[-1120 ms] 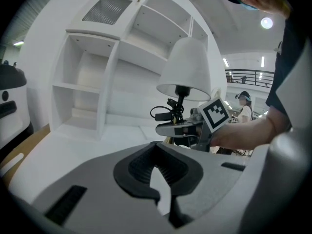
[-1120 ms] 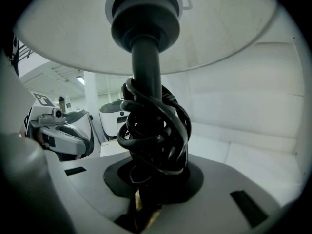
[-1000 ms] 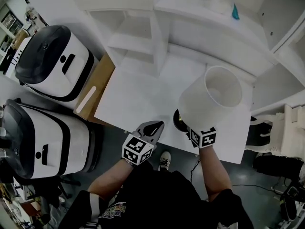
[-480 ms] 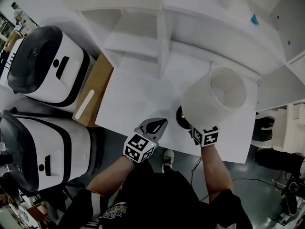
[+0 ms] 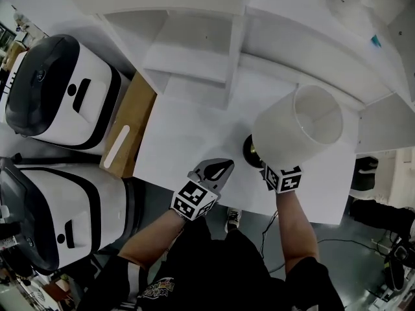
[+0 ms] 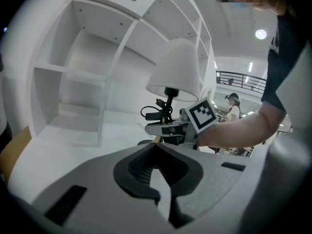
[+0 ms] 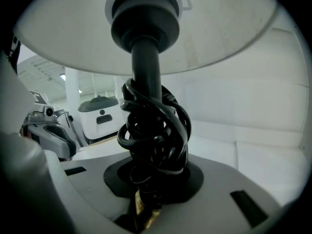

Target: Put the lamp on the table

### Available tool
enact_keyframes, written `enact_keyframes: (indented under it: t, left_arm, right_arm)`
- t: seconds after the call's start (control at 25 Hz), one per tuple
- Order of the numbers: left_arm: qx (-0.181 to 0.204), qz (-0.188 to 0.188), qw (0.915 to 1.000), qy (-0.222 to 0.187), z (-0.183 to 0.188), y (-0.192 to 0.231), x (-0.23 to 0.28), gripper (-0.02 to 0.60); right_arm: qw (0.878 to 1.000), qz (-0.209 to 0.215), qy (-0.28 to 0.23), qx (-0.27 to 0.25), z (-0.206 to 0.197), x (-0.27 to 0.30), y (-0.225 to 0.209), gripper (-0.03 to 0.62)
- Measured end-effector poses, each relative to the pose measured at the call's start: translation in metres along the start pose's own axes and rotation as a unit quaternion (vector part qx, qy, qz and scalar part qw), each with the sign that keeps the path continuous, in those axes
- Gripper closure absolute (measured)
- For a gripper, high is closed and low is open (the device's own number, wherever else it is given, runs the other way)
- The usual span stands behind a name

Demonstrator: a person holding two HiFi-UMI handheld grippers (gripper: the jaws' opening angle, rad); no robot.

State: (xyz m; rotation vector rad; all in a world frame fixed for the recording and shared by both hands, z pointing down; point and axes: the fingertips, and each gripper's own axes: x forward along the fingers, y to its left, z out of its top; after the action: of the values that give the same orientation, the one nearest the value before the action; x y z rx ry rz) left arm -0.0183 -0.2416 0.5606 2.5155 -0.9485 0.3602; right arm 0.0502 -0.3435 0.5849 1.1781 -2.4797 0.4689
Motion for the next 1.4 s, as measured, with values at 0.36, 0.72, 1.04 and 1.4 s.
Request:
enact_keyframes:
  t: [0.36,0.72,1.04,1.4]
  left_arm:
    - [0.007,-0.011,0.9999,0.001,0.005,0.026,0.008,0.575]
    - [0.019,-0.021,0.9996,0.007,0.008,0.04,0.017,0.575]
    - [0.022,-0.028,0.9993,0.007,0.013,0.046,0.027,0.575]
    - [0.016,-0.023,0.9995,0.014,0.005,0.056,0.027,0.575]
  right_arm:
    - [1.0,-0.014,-0.008,-0.004,0.006,0.041,-0.017,0.505]
    - [1.0,-0.017,-0.018,-0.017,0.019,0.081,-0.034,0.505]
    - [0.999,-0.014,-0.02,-0.023,0.021,0.108,-0.047,0.505]
    - [0.999,-0.014,-0.018,-0.025,0.017,0.128,-0.056,0.505]
